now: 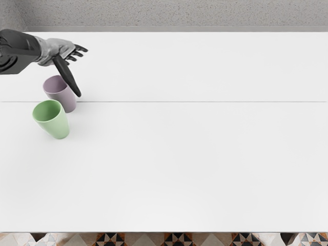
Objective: Pick up cup and place in cup with left hand
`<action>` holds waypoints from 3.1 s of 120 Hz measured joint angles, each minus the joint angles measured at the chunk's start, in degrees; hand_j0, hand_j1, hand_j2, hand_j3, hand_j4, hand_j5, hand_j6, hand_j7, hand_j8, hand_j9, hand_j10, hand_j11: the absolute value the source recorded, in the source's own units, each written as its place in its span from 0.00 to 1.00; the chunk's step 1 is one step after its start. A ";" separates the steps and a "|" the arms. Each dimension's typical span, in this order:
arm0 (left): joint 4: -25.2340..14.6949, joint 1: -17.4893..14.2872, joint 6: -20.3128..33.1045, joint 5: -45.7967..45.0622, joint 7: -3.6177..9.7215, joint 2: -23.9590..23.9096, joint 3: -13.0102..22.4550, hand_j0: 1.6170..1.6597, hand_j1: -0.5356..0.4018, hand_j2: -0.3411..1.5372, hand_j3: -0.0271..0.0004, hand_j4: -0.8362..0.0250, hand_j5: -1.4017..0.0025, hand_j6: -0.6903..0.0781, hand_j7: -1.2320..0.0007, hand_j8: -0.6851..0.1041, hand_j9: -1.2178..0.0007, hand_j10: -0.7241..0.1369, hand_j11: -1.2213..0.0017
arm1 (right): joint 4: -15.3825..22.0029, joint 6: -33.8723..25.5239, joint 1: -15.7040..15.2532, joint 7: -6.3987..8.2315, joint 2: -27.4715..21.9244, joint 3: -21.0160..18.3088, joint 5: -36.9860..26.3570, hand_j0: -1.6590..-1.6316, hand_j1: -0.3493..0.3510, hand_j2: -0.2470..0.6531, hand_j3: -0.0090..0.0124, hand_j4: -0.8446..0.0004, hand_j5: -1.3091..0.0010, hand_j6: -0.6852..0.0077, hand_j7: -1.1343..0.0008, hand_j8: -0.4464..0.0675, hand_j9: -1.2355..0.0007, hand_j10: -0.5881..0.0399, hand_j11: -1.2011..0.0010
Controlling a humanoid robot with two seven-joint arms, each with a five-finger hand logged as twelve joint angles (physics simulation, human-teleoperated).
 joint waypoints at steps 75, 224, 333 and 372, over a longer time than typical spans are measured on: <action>5.44 0.90 4.34 0.04 0.00 -1.95 4.16 0.96 0.90 0.19 0.99 0.93 0.97 0.85 0.96 0.82 0.96 0.80 0.96 | -0.02 0.00 0.01 0.00 0.00 0.00 -0.01 0.04 0.00 0.27 0.42 1.00 1.00 0.99 1.00 0.87 1.00 0.94 1.00; 6.49 2.45 7.55 1.66 0.00 -1.82 6.70 0.96 0.49 0.22 0.99 0.55 0.67 0.42 0.62 0.40 0.62 0.42 0.62 | -0.05 0.00 0.01 0.00 0.00 0.00 -0.09 0.04 0.00 0.27 0.42 1.00 1.00 0.99 1.00 0.87 1.00 0.94 1.00; 6.34 -1.59 2.33 0.25 0.04 -0.82 5.48 0.80 0.48 0.22 0.99 0.36 0.43 0.48 0.35 0.61 0.37 0.53 0.38 | 0.00 0.00 0.01 0.00 0.00 -0.02 -0.10 0.04 0.00 0.27 0.42 1.00 1.00 0.99 1.00 0.87 1.00 0.94 1.00; 5.01 -4.69 -2.18 -1.35 0.03 0.47 5.32 0.80 0.46 0.26 0.99 0.36 0.40 0.48 0.34 0.57 0.33 0.51 0.36 | 0.04 0.01 0.01 0.00 0.00 -0.03 -0.16 0.04 0.00 0.27 0.42 1.00 1.00 0.99 1.00 0.87 1.00 0.94 1.00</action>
